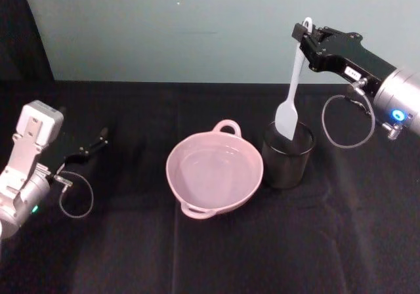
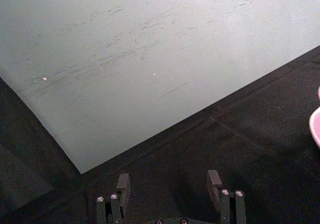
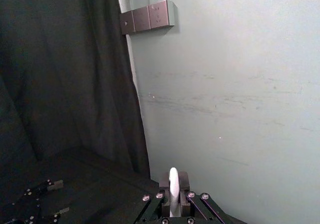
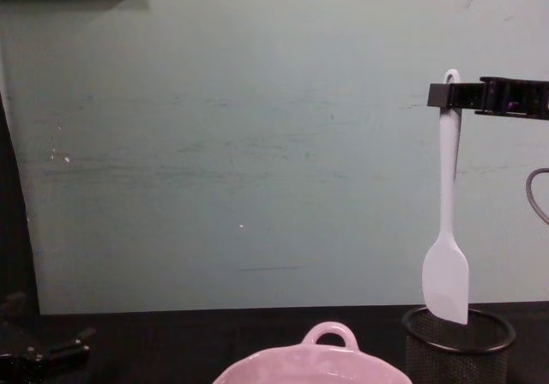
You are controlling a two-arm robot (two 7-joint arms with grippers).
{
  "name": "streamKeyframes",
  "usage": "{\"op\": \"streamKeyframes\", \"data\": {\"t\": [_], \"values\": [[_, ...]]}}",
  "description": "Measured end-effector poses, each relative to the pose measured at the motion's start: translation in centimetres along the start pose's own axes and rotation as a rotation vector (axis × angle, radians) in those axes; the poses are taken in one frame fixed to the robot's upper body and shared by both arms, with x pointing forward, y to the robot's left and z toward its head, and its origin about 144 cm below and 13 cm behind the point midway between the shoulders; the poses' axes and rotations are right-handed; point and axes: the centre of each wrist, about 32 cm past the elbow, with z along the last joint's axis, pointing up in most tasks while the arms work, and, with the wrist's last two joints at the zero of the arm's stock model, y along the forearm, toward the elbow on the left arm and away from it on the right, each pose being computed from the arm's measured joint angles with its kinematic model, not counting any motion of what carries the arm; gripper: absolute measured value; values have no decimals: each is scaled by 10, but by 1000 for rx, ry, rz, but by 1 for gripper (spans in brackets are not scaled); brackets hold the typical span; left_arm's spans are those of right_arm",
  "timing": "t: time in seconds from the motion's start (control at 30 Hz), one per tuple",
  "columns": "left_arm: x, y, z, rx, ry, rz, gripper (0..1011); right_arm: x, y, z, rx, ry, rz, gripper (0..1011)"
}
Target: Use the one hand to pick up the spoon and stir the clear water in the bowl.
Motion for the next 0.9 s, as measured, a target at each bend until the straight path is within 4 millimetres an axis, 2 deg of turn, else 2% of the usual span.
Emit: {"op": "streamKeyframes", "data": {"t": [0.3,0.47,0.7,0.9], "values": [[0,0,0,0,0,0,1011,-2,0,-1,2,2,0,109],[0,0,0,0,0,0,1011,-13,6,-2,6,-4,24,109],[0,0,0,0,0,0,1011,-33,29,-8,8,1,90,109],[0,0,0,0,0,0,1011,-45,50,-22,0,5,143,109]]}}
